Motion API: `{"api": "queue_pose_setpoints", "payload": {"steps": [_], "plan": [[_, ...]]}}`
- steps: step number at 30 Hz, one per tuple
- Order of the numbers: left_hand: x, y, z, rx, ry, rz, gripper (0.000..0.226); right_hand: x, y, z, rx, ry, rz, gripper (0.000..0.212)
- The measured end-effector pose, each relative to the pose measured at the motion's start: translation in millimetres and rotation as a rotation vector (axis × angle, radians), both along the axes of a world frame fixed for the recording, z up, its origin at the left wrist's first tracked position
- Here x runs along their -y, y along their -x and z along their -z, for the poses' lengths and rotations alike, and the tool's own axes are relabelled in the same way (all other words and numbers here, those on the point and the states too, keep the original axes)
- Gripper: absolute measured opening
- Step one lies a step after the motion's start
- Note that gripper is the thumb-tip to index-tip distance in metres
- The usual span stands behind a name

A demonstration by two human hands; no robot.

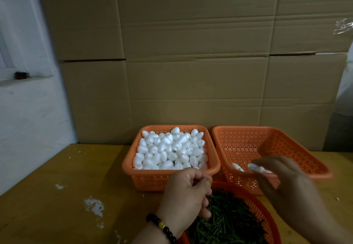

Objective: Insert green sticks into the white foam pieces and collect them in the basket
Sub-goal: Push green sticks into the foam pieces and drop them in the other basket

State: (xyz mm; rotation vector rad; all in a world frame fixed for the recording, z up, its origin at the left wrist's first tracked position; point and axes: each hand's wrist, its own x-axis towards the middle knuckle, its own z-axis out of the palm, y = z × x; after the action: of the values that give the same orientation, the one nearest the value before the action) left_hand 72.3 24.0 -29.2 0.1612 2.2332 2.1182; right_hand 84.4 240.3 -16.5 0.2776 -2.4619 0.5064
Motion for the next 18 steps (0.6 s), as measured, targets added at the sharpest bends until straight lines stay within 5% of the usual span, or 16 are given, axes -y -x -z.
{"api": "queue_pose_setpoints", "payload": {"steps": [3, 6, 8, 11, 13, 16, 18], "plan": [[7.7, 3.9, -2.9, -0.078, 0.086, -0.045, 0.013, 20.6, -23.9, -2.0, 0.166, -0.216, -0.179, 0.044], [20.0, 13.5, -9.2, -0.164, 0.224, -0.111, 0.020, 36.3, -29.0, 11.2, 0.287, -0.352, -0.285, 0.016], [26.7, 26.9, -14.7, -0.218, 0.295, -0.154, 0.017, 35.4, -29.6, 19.4, 0.434, -0.464, -0.370, 0.026], [31.6, 57.2, -21.4, -0.346, 0.493, -0.201, 0.015, 31.6, -27.3, 29.7, 0.569, -0.347, -0.384, 0.041], [32.3, 79.5, -24.4, -0.386, 0.679, -0.192, 0.014, 38.7, -24.8, 25.3, 0.583, -0.393, -0.335, 0.045], [28.7, 106.9, -25.5, -0.312, 1.062, -0.136, 0.031, 44.9, -22.8, 16.5, 0.280, -0.475, -0.266, 0.030], [24.3, 115.4, -27.2, -0.263, 1.298, -0.047, 0.043, 46.0, -24.5, 18.7, 0.411, -0.427, -0.295, 0.033]]}}
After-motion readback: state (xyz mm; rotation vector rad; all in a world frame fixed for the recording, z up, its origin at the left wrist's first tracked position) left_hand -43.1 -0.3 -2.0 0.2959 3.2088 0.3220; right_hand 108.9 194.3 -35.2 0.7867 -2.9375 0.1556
